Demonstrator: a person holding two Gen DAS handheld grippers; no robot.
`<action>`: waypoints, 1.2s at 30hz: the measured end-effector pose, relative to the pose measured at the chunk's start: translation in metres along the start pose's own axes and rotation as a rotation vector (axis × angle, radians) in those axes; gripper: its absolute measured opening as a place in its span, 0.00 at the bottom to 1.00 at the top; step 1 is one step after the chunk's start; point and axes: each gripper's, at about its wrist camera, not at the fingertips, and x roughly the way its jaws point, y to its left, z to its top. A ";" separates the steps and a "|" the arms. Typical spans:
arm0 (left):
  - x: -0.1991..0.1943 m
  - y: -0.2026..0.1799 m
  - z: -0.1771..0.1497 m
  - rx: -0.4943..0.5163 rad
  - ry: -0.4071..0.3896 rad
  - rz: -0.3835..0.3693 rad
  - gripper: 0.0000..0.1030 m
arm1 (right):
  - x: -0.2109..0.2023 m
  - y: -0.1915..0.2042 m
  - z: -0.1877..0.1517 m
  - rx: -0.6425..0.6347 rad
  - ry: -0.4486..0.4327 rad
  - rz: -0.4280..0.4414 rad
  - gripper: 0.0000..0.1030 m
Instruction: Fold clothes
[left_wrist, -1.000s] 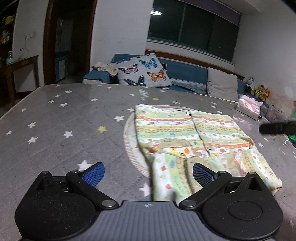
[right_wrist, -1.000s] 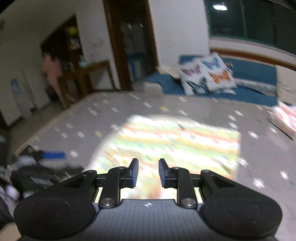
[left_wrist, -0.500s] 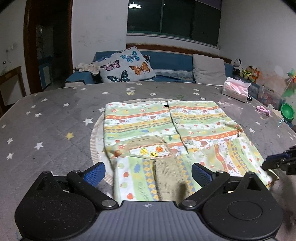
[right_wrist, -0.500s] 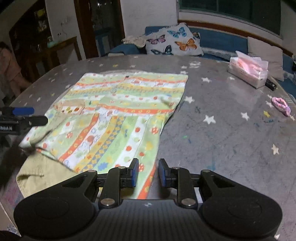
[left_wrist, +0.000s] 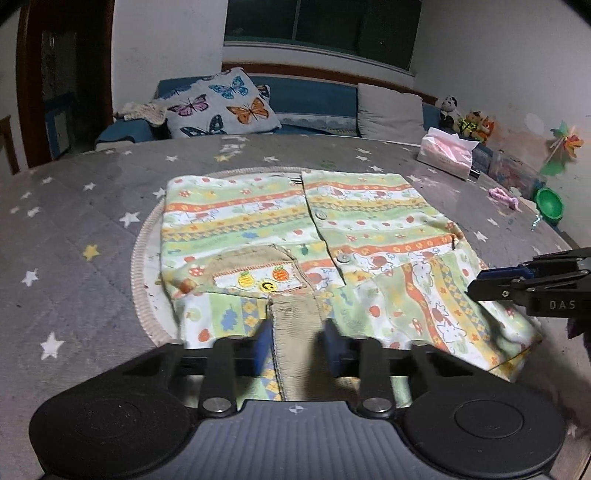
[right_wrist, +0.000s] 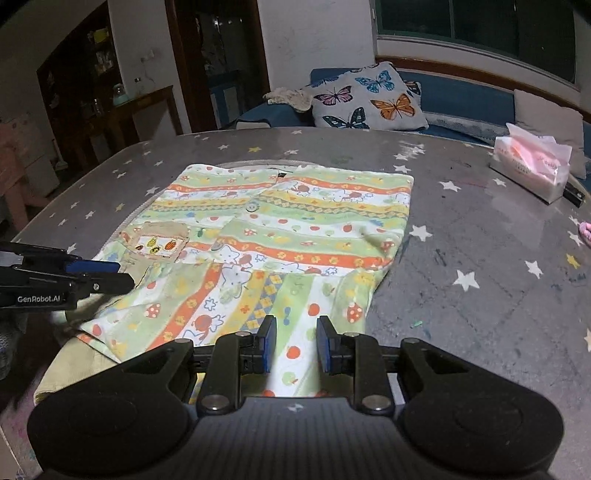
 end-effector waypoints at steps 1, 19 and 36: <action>0.000 0.000 0.000 0.004 -0.004 0.009 0.08 | 0.001 0.000 0.000 0.000 0.002 -0.001 0.23; -0.018 -0.003 0.009 0.070 -0.091 0.049 0.07 | -0.003 0.003 0.013 -0.033 -0.032 -0.026 0.26; -0.016 -0.015 -0.005 0.156 -0.034 -0.021 0.18 | -0.012 0.015 0.003 -0.124 0.004 -0.009 0.35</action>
